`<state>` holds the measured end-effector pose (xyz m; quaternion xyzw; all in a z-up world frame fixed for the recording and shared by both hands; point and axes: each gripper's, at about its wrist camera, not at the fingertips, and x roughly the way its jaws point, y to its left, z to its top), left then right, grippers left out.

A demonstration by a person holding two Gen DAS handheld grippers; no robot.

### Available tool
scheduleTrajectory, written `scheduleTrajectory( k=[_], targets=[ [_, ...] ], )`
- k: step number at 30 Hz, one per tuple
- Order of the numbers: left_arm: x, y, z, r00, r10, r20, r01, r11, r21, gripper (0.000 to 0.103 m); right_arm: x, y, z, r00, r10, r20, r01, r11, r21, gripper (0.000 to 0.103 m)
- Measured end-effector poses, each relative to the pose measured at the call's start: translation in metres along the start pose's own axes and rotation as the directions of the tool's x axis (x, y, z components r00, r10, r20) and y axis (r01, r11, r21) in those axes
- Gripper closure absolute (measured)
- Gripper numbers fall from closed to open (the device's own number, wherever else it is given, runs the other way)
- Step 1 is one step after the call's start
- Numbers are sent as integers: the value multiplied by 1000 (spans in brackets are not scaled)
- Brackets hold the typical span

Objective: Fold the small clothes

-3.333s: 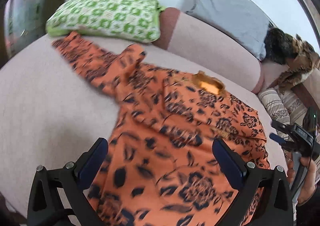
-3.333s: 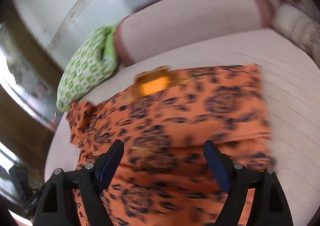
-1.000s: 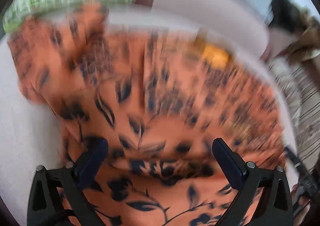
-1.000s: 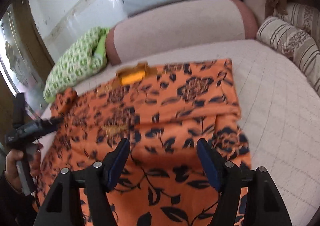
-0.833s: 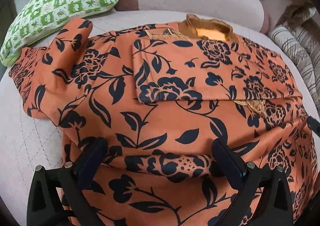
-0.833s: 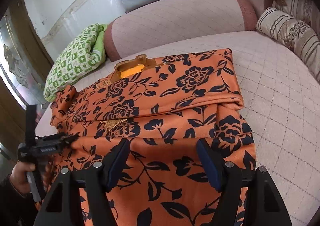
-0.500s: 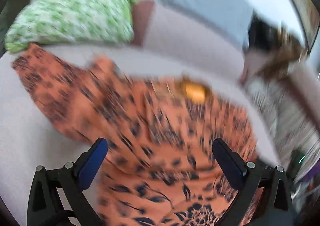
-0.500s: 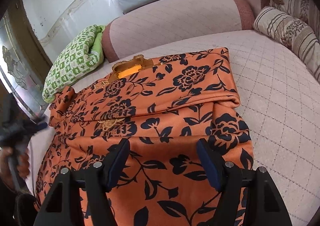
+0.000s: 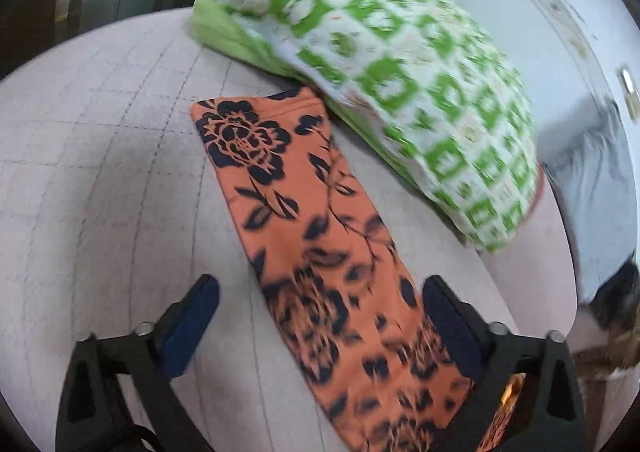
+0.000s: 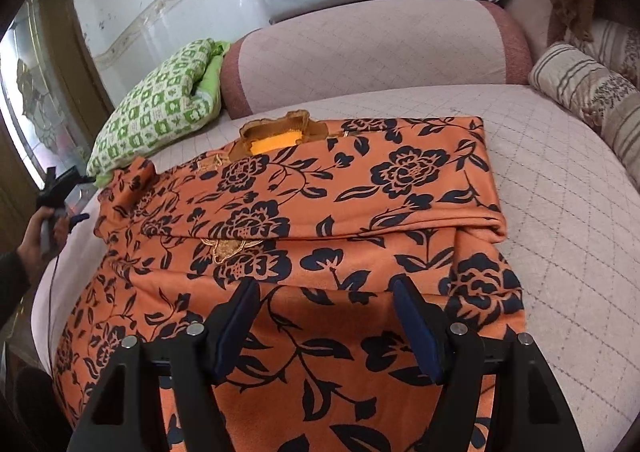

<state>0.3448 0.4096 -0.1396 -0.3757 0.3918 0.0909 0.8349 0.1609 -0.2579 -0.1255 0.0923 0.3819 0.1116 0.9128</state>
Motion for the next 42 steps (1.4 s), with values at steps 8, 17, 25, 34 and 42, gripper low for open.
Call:
scheduleTrajectory(
  k=[8, 17, 25, 34, 42],
  targets=[
    [26, 8, 20, 1000, 13, 12, -12, 999, -46, 15, 4, 0, -2, 1000, 1, -11, -1, 1000, -2, 31],
    [14, -4, 32, 996, 84, 23, -84, 996, -2, 98, 2, -4, -3, 1000, -6, 3, 6, 1000, 8, 31],
    [-135, -204, -68, 933, -180, 311, -13, 848, 530, 98, -17, -19, -2, 997, 35, 71, -42, 994, 100, 31],
    [-89, -373, -293, 959, -279, -52, 199, 534, 821, 73, -42, -45, -1, 989, 60, 138, -91, 968, 232, 30],
    [-62, -304, -327, 970, -88, -225, 236, 553, 799, 37, -55, -56, 5, 984, 86, 157, -129, 949, 289, 21]
  ],
)
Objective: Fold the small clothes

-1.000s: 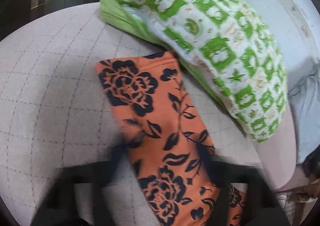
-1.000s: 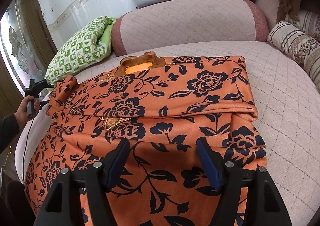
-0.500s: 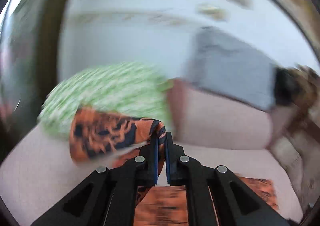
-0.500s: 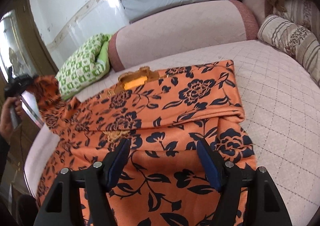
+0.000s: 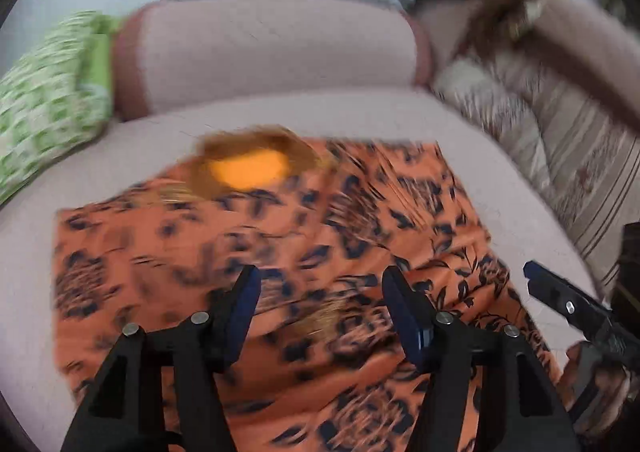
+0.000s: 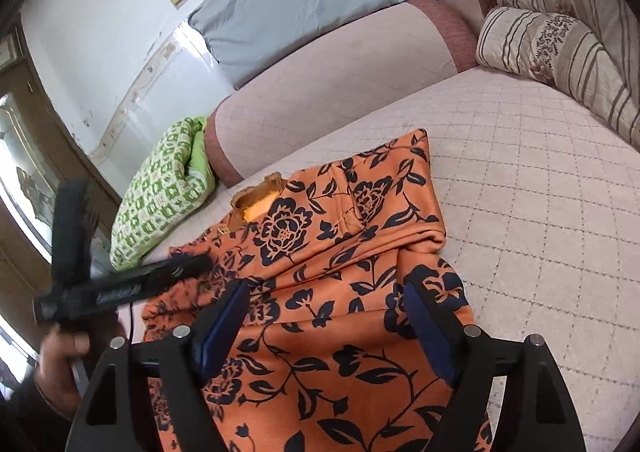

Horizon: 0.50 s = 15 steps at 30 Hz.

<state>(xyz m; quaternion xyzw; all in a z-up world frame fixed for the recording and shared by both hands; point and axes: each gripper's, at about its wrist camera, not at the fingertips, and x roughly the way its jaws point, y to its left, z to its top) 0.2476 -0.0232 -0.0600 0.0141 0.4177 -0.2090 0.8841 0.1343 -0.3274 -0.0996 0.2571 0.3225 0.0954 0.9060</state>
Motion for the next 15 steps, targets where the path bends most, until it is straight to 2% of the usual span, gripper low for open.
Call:
scheduleTrajectory(
  k=[2, 3, 4, 6, 7, 8, 9, 11, 12, 13, 14, 15],
  targets=[
    [-34, 25, -10, 995, 75, 68, -73, 997, -26, 22, 0, 1, 4, 1000, 14, -7, -14, 1000, 12, 21],
    [-48, 52, -18, 982, 165, 93, -159, 985, -64, 20, 5, 6, 13, 998, 58, -35, -57, 998, 39, 21],
    [-55, 66, -17, 975, 203, 93, -195, 977, -90, 20, 9, 10, 21, 995, 85, -46, -83, 996, 40, 21],
    [-55, 115, -32, 964, 263, 41, -251, 951, -182, 20, 15, 15, 30, 994, 96, -54, -94, 995, 32, 21],
    [-51, 138, -39, 959, 283, 9, -273, 933, -232, 20, 41, 23, 58, 984, 133, -116, -130, 991, 30, 21],
    [-47, 156, -45, 955, 295, -15, -288, 918, -271, 20, 58, 25, 69, 978, 138, -154, -135, 990, 33, 21],
    [-40, 175, -51, 953, 301, -44, -298, 899, -322, 21, 78, 23, 80, 976, 110, -190, -106, 994, 27, 21],
    [-22, 197, -62, 972, 227, -59, -230, 874, -427, 26, 122, 15, 94, 960, 4, -279, -1, 1000, 10, 22],
    [-18, 206, -66, 979, 196, -60, -201, 866, -458, 27, 140, 10, 96, 946, -23, -322, 32, 999, 23, 25],
    [-15, 208, -69, 981, 187, -59, -192, 862, -468, 30, 159, 7, 94, 920, -46, -390, 55, 998, 12, 29],
    [-11, 208, -71, 983, 176, -51, -179, 864, -470, 30, 170, 8, 90, 899, -95, -427, 92, 995, -29, 41],
    [-8, 210, -73, 985, 165, -45, -167, 871, -462, 30, 177, 12, 85, 884, -157, -440, 133, 987, -87, 44]
  ],
)
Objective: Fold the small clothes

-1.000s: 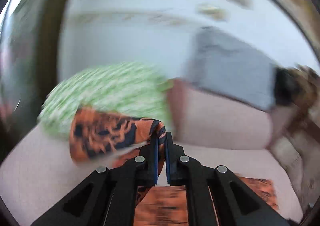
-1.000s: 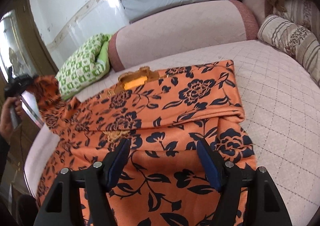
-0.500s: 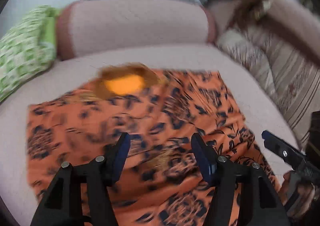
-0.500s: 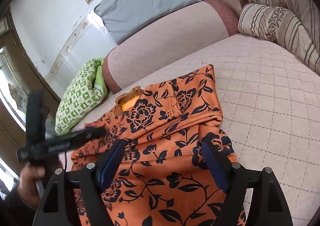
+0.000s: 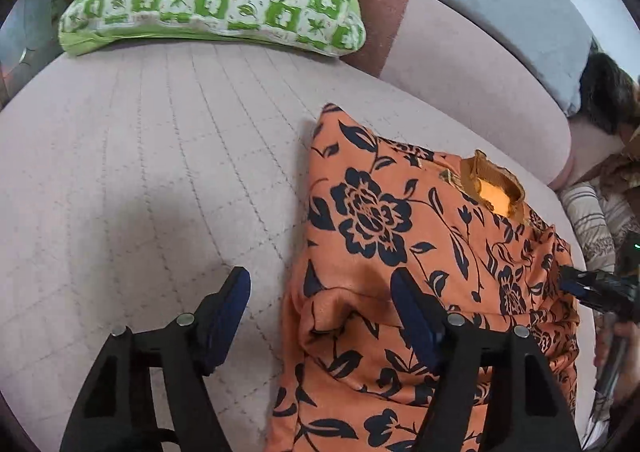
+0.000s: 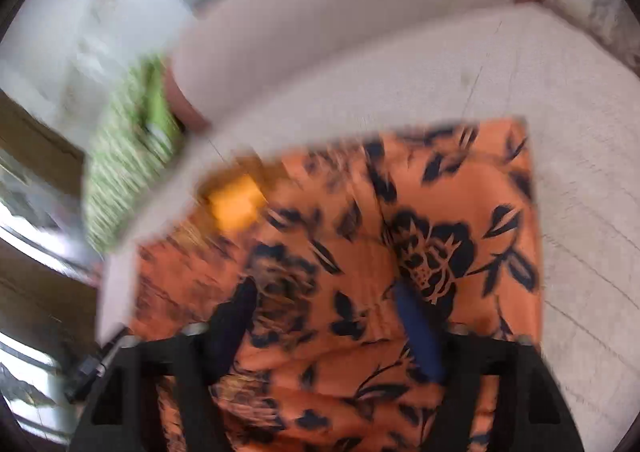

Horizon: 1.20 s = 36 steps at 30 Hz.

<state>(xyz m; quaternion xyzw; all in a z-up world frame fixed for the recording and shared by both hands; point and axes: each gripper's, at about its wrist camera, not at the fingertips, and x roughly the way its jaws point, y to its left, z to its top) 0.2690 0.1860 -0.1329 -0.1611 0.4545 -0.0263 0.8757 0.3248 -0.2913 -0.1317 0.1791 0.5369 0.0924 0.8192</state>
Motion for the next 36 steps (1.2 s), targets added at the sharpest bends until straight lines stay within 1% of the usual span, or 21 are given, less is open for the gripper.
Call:
scheduleTrajectory(
  k=[1, 2, 3, 4, 5, 8, 10, 12, 14, 15, 17, 19, 20, 23, 25, 28, 29, 30, 31, 33, 36],
  targets=[
    [4, -2, -2, 1000, -3, -3, 3, 1000, 5, 36, 2, 5, -1, 1000, -29, -1, 29, 999, -30, 45],
    [6, 0, -4, 1000, 3, -12, -3, 1000, 10, 50, 2, 10, -3, 998, -70, -1, 70, 996, -61, 52],
    [11, -1, -6, 999, 31, -21, -31, 999, 20, 58, 2, 12, -3, 995, -95, -7, 94, 993, -72, 77],
    [14, -3, -7, 999, 50, -15, -50, 998, 30, 68, 3, 13, -2, 996, -89, -24, 87, 994, -67, 87],
    [14, -3, -8, 999, 38, -15, -38, 999, 37, 80, 0, 18, -2, 995, -97, -18, 96, 992, -82, 90],
    [18, -4, -6, 1000, 7, -22, -7, 1000, 27, 83, -30, 50, -2, 989, -121, 81, 133, 978, -158, 92],
    [17, 0, -7, 1000, -5, -16, 5, 1000, 3, 83, -63, 70, -9, 969, -141, 202, 181, 964, -194, 92],
    [14, 3, -9, 1000, -8, -12, 8, 1000, 0, 83, -71, 68, -23, 961, -159, 227, 200, 965, -170, 92],
    [12, 3, -12, 1000, -6, -4, 6, 1000, 4, 83, -44, 47, -39, 962, -224, 154, 246, 959, -142, 85],
    [11, 3, -13, 1000, -3, -1, 3, 1000, 6, 82, -19, 32, -48, 963, -262, 54, 267, 953, -144, 78],
    [8, 1, -15, 1000, 6, 6, -6, 1000, 13, 79, -18, 23, -54, 975, -212, 70, 220, 968, -123, 74],
    [10, -2, -15, 1000, 11, 11, -11, 1000, 15, 78, -38, 14, -49, 981, -142, 133, 148, 988, -33, 47],
    [7, -2, -15, 1000, 12, 18, -13, 1000, 14, 78, -47, 12, -45, 980, -114, 164, 116, 993, -2, 27],
    [-12, -7, -13, 995, 35, 92, -38, 999, 37, 78, -58, 18, -24, 975, -79, 208, 87, 996, -33, 26],
    [-20, -10, -13, 989, 55, 138, -63, 996, 61, 77, -47, 17, -9, 979, -70, 190, 77, 997, -29, 26],
    [0, -3, -12, 998, 53, 45, -56, 997, 47, 76, -12, 9, 14, 992, -82, 98, 85, 996, -26, 27],
    [9, 0, -13, 999, 54, 6, -54, 998, 39, 76, 0, 8, 17, 994, -92, 57, 94, 995, -34, 40],
    [8, 1, -14, 998, 54, 23, -55, 997, 44, 77, 10, 12, 18, 994, -106, 15, 106, 993, -51, 85],
    [7, 0, -12, 998, 57, 26, -58, 997, 55, 86, 12, 20, 18, 992, -122, 11, 123, 988, -97, 92],
    [1, -2, -13, 997, 60, 47, -63, 996, 65, 87, -2, 44, 17, 982, -165, 90, 180, 962, -205, 93],
    [-4, -6, -13, 994, 74, 78, -80, 993, 82, 88, -46, 79, 16, 922, -209, 324, 308, 906, -290, 93]
  ],
)
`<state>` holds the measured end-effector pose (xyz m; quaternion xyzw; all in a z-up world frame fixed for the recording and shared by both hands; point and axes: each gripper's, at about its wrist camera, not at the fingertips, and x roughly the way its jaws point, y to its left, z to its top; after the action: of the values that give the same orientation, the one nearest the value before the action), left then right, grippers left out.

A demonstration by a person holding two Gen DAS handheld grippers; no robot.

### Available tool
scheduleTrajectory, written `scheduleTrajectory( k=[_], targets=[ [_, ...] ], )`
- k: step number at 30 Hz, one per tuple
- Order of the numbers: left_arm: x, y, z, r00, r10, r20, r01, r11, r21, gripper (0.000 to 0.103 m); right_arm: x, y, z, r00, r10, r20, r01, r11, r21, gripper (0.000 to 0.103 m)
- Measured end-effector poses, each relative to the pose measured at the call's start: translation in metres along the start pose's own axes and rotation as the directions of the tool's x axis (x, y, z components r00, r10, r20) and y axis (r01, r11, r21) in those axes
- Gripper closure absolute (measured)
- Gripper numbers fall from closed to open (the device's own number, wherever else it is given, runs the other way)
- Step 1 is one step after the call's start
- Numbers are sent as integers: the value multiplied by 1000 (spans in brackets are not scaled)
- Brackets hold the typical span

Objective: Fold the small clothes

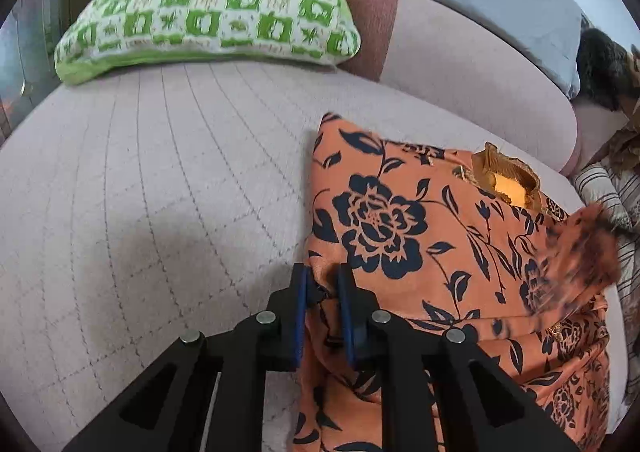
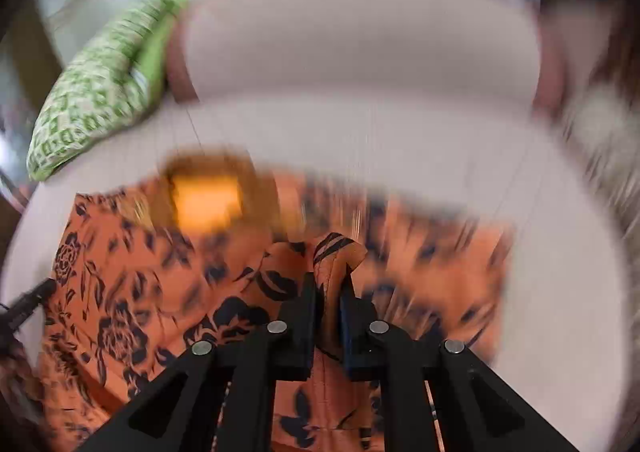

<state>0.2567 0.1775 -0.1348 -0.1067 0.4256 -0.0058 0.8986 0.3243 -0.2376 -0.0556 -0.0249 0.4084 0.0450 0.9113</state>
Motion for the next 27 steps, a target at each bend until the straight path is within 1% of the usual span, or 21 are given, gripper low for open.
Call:
scheduleTrajectory(
  k=[1, 2, 3, 5, 6, 7, 8, 9, 10, 11, 12, 14, 16, 18, 20, 21, 23, 24, 25, 26, 27],
  targets=[
    [0, -1, 1, 1000, -4, 2, 4, 1000, -6, 88, -10, 0, 3, 996, -49, 74, 50, 999, -11, 93],
    [0, -1, 1, 1000, -14, -2, 14, 1000, -12, 88, -9, 0, 2, 993, -73, 90, 75, 997, -17, 91],
    [3, -2, 1, 1000, -8, -13, 8, 1000, -13, 88, 2, -1, -5, 993, -97, 73, 99, 995, -27, 83],
    [7, -1, 1, 1000, 0, -21, 0, 1000, -19, 87, 46, -12, -24, 990, -103, -96, 100, 995, -29, 77],
    [7, -2, 1, 1000, -1, -21, 1, 1000, -13, 87, 63, -19, -36, 977, -115, -181, 116, 993, -5, 76],
    [6, -2, 1, 1000, 5, -18, -5, 1000, -6, 85, 64, -27, -45, 979, -77, -186, 88, 995, 53, 75],
    [5, -2, 2, 1000, 14, -15, -14, 1000, -6, 83, 55, -30, -46, 985, -76, -156, 89, 993, 79, 70],
    [1, -2, 2, 1000, 21, -2, -21, 1000, -7, 83, 47, -33, -45, 984, -92, -149, 107, 990, 95, 52],
    [0, -5, 4, 999, 29, 16, -29, 1000, -5, 83, 34, -35, -43, 988, -93, -123, 108, 987, 122, 42],
    [-7, -6, 5, 998, 43, 51, -43, 999, 1, 83, 19, -36, -40, 993, -85, -79, 95, 986, 139, 37],
    [-18, -9, 7, 993, 45, 109, -47, 999, 16, 83, 4, -35, -37, 997, -64, -35, 69, 986, 150, 37],
    [-32, -14, 9, 984, 24, 175, -30, 999, 34, 83, -20, -34, -32, 997, 66, 41, -72, 981, 181, 36],
    [-38, -20, 9, 979, -22, 200, 11, 998, 56, 79, -25, -28, -34, 970, 239, 54, -244, 944, 223, 31],
    [-25, -28, 7, 990, -11, 139, -3, 996, 95, 71, 5, -27, -50, 926, 377, -24, -350, 879, 322, 26],
    [4, -30, 1, 998, 57, 1, -56, 991, 122, 69, 40, -35, -78, 917, 364, -163, -277, 875, 397, 27],
    [12, -28, -2, 996, 79, -31, -74, 989, 126, 69, 47, -42, -88, 918, 362, -161, -263, 861, 436, 38],
    [0, -27, 0, 998, 65, 14, -66, 992, 111, 69, 25, -44, -80, 931, 355, -86, -280, 846, 453, 37],
    [-11, -25, 2, 998, 37, 56, -42, 995, 95, 67, 8, -39, -73, 933, 358, -32, -311, 850, 425, 34],
    [-16, -24, 2, 997, 31, 75, -38, 995, 89, 56, -4, -35, -73, 931, 365, 8, -336, 850, 406, 31],
    [-17, -24, 3, 996, 35, 83, -42, 996, 83, 42, -8, -30, -71, 930, 366, 31, -349, 852, 391, 18],
    [-7, -24, 1, 998, 54, 41, -58, 995, 86, 38, 0, -25, -74, 936, 352, -3, -326, 869, 371, 7]
  ],
)
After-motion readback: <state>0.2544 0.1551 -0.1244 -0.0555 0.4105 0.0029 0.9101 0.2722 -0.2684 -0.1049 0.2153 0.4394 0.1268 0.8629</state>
